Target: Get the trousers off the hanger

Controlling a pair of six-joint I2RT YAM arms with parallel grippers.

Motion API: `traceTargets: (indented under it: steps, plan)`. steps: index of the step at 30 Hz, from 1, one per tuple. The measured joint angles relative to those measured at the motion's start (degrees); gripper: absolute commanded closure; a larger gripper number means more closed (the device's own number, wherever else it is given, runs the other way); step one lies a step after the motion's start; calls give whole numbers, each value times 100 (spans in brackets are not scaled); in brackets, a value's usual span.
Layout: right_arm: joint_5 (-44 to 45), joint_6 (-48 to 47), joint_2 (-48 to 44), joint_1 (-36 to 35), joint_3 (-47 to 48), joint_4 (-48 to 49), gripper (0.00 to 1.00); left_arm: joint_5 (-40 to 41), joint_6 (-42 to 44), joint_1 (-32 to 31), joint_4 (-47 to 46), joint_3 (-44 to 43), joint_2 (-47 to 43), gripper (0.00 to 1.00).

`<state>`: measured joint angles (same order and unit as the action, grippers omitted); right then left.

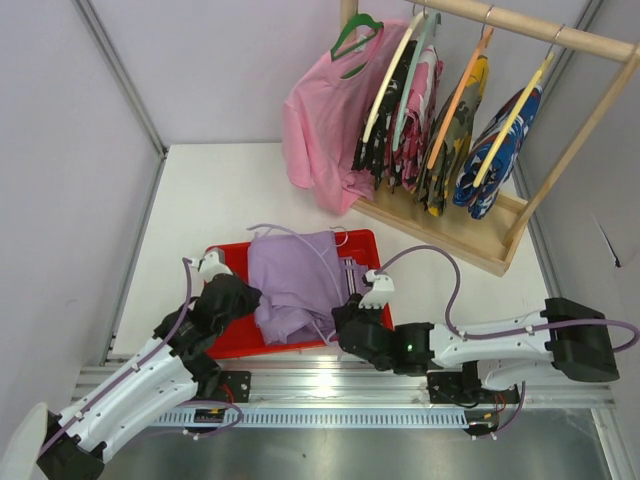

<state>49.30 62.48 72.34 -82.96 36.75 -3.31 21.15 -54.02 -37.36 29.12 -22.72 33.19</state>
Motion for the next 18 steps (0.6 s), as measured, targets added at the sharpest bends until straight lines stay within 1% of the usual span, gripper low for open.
traceTargets:
  steps: [8,16,18]
  plan:
    - [632,61,-610,-184,0,-1261,100,57,0,0,116,0,-15,100]
    - [916,251,-831,-201,4,-2081,100,120,-2,0,168,0,-31,100]
    - [992,417,-826,-212,48,-2420,100,146,0,0,188,0,-31,100]
